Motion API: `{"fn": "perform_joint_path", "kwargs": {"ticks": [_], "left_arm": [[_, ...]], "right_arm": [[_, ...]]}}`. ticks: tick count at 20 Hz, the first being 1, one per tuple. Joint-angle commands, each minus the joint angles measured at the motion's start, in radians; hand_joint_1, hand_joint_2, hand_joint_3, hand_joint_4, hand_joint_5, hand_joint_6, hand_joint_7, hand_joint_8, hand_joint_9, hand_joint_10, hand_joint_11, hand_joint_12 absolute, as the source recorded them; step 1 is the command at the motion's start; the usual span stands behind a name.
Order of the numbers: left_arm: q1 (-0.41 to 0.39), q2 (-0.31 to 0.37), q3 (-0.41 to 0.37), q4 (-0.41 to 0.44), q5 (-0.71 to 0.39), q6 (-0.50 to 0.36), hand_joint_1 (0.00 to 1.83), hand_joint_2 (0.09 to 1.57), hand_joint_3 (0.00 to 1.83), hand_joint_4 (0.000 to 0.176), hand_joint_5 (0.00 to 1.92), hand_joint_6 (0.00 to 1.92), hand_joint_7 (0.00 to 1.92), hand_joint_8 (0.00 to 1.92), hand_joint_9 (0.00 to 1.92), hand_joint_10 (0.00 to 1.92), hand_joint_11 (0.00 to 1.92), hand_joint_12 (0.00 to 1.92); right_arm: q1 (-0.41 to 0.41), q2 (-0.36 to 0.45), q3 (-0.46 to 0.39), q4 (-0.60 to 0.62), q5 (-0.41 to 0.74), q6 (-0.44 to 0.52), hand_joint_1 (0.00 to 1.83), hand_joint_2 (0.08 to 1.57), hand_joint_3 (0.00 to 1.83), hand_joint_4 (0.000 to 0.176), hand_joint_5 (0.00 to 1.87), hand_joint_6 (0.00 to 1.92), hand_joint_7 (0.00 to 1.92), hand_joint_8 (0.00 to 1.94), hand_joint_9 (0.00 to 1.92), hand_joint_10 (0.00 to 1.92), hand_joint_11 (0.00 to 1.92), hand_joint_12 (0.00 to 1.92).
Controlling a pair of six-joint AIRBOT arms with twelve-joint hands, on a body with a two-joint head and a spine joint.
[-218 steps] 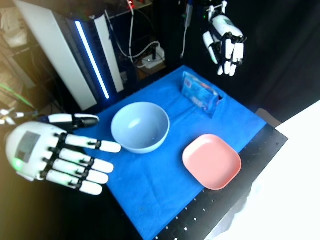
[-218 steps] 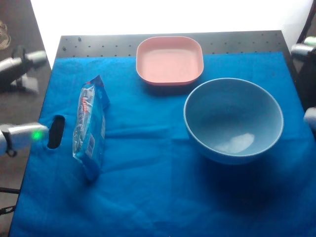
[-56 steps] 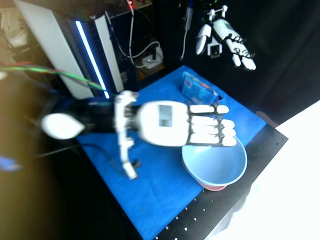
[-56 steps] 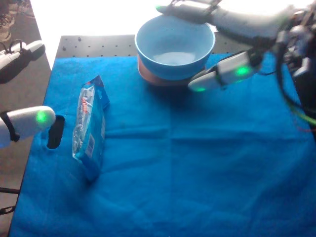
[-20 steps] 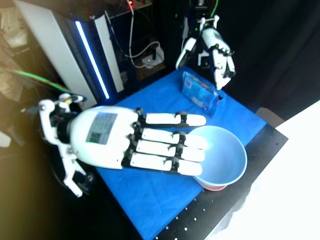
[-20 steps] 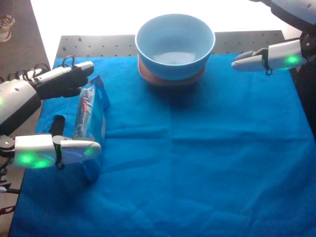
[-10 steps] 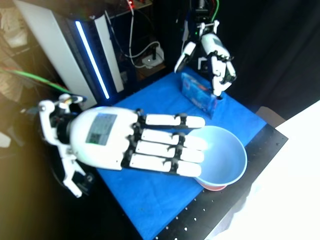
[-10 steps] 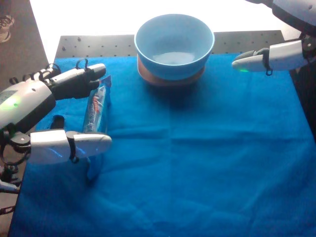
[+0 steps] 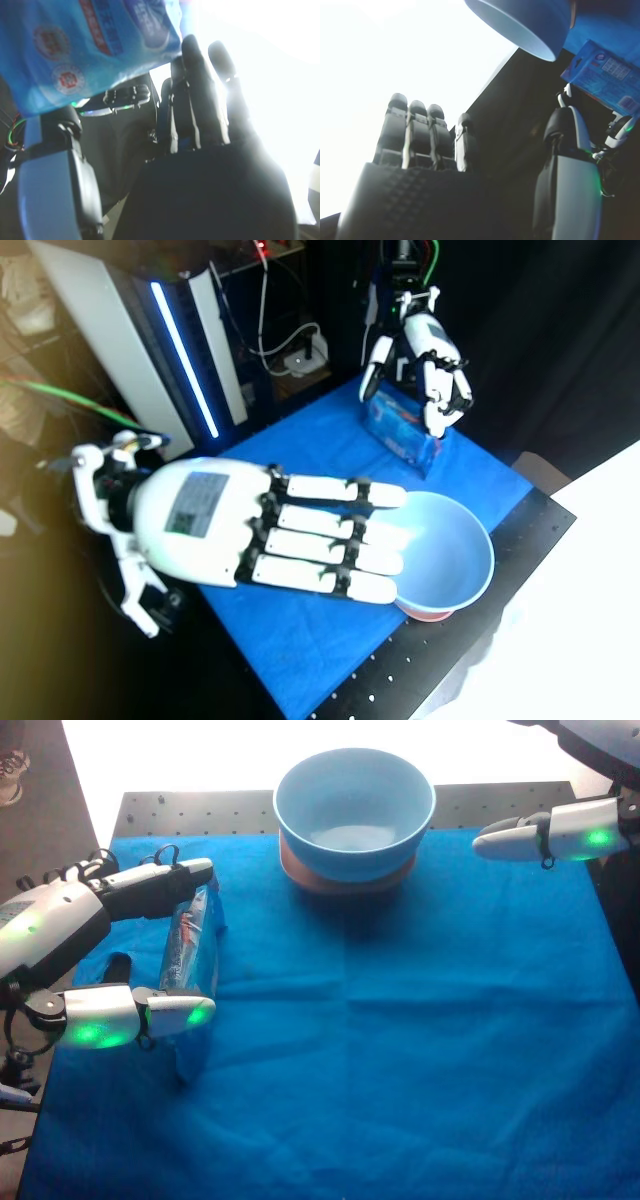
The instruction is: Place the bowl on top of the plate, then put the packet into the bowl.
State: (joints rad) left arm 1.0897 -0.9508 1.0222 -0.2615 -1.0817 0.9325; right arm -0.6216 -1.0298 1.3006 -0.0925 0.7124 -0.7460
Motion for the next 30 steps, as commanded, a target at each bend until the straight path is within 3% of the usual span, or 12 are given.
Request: {"fn": "perform_joint_path", "kwargs": {"ticks": [1, 3, 6, 11, 14, 15, 19, 20, 22, 23, 25, 30], "left_arm": [[-0.009, -0.01, 0.005, 0.003, -0.079, 0.007, 0.83, 0.91, 0.0, 0.024, 0.31, 0.01, 0.53, 0.02, 0.6, 0.03, 0.0, 1.49], [-0.009, -0.013, 0.006, 0.002, -0.074, 0.007, 0.9, 0.92, 0.0, 0.014, 0.36, 0.01, 0.6, 0.04, 0.66, 0.07, 0.0, 1.56], [-0.009, -0.013, 0.007, 0.001, -0.074, 0.007, 1.0, 0.98, 0.0, 0.007, 0.41, 0.0, 0.66, 0.02, 0.38, 0.9, 0.01, 1.62], [-0.009, -0.013, 0.009, 0.0, -0.064, 0.007, 1.09, 1.0, 0.0, 0.009, 0.49, 0.0, 0.75, 0.04, 0.63, 1.3, 0.53, 1.76], [-0.009, -0.013, 0.012, 0.0, -0.062, 0.007, 1.15, 1.03, 0.0, 0.004, 0.54, 0.0, 0.79, 0.07, 0.59, 1.33, 0.47, 1.86], [-0.01, -0.013, 0.014, 0.0, -0.061, 0.007, 1.31, 1.14, 0.0, 0.001, 0.65, 0.0, 0.85, 1.01, 0.64, 1.36, 0.48, 1.92], [-0.011, -0.008, 0.025, -0.002, -0.048, 0.006, 1.49, 1.11, 0.0, 0.0, 0.85, 0.05, 0.85, 1.08, 0.94, 1.29, 0.71, 1.85], [-0.013, -0.004, 0.026, 0.0, -0.039, 0.006, 1.4, 1.12, 0.0, 0.0, 0.84, 0.74, 0.89, 1.12, 1.0, 1.28, 0.82, 1.8], [-0.018, 0.003, 0.031, 0.005, -0.02, 0.007, 1.25, 1.14, 0.0, 0.0, 0.93, 0.96, 0.88, 1.25, 1.05, 1.36, 1.03, 1.77], [-0.024, 0.005, 0.036, 0.008, -0.01, 0.007, 1.34, 1.15, 0.0, 0.0, 0.78, 1.26, 0.86, 1.25, 1.03, 1.55, 1.08, 1.81], [-0.032, 0.004, 0.038, 0.011, -0.002, 0.007, 1.37, 1.14, 0.0, 0.0, 0.75, 1.4, 0.88, 1.24, 1.02, 1.66, 1.07, 1.89], [-0.033, 0.008, 0.035, 0.016, -0.008, 0.003, 1.22, 1.16, 0.0, 0.0, 0.95, 1.01, 0.84, 1.38, 1.03, 1.73, 1.11, 1.92]], "right_arm": [[0.008, 0.005, 0.002, 0.027, 0.121, 0.0, 0.64, 0.94, 0.01, 0.157, 0.11, 0.01, 0.08, 0.01, 0.0, 0.0, 0.04, 0.02], [0.007, 0.006, 0.001, 0.029, 0.121, 0.0, 0.65, 0.93, 0.0, 0.151, 0.13, 0.01, 0.1, 0.01, 0.01, 0.01, 0.06, 0.03], [0.005, 0.007, 0.001, 0.033, 0.121, 0.0, 0.64, 0.93, 0.0, 0.164, 0.12, 0.01, 0.11, 0.01, 0.02, 0.01, 0.07, 0.05], [0.004, 0.007, 0.001, 0.034, 0.121, 0.0, 0.68, 0.94, 0.0, 0.168, 0.14, 0.01, 0.13, 0.01, 0.04, 0.01, 0.09, 0.08], [0.002, 0.009, 0.0, 0.035, 0.121, 0.0, 0.68, 0.95, 0.0, 0.158, 0.16, 0.0, 0.13, 0.0, 0.06, 0.0, 0.0, 0.39], [0.002, 0.01, 0.0, 0.035, 0.121, 0.0, 0.67, 0.95, 0.0, 0.162, 0.17, 0.0, 0.14, 0.0, 0.07, 0.01, 0.0, 0.4], [-0.002, 0.012, -0.001, 0.039, 0.121, 0.0, 0.71, 0.96, 0.0, 0.152, 0.2, 0.01, 0.15, 0.0, 0.08, 0.0, 0.0, 0.38], [-0.003, 0.012, -0.001, 0.039, 0.121, 0.0, 0.7, 0.96, 0.0, 0.14, 0.21, 0.0, 0.16, 0.0, 0.09, 0.0, 0.0, 0.42], [-0.004, 0.012, -0.001, 0.04, 0.121, 0.0, 0.71, 0.97, 0.01, 0.122, 0.21, 0.0, 0.16, 0.0, 0.09, 0.0, 0.0, 0.44], [-0.004, 0.012, -0.001, 0.04, 0.121, 0.0, 0.71, 0.98, 0.01, 0.114, 0.21, 0.0, 0.17, 0.0, 0.1, 0.01, 0.0, 0.46], [-0.005, 0.012, -0.001, 0.041, 0.121, 0.0, 0.71, 0.99, 0.0, 0.108, 0.22, 0.0, 0.18, 0.0, 0.11, 0.01, 0.0, 0.49], [-0.01, 0.012, -0.001, 0.041, 0.121, 0.0, 0.67, 0.99, 0.0, 0.118, 0.22, 0.0, 0.18, 0.0, 0.11, 0.0, 0.0, 0.47]]}}
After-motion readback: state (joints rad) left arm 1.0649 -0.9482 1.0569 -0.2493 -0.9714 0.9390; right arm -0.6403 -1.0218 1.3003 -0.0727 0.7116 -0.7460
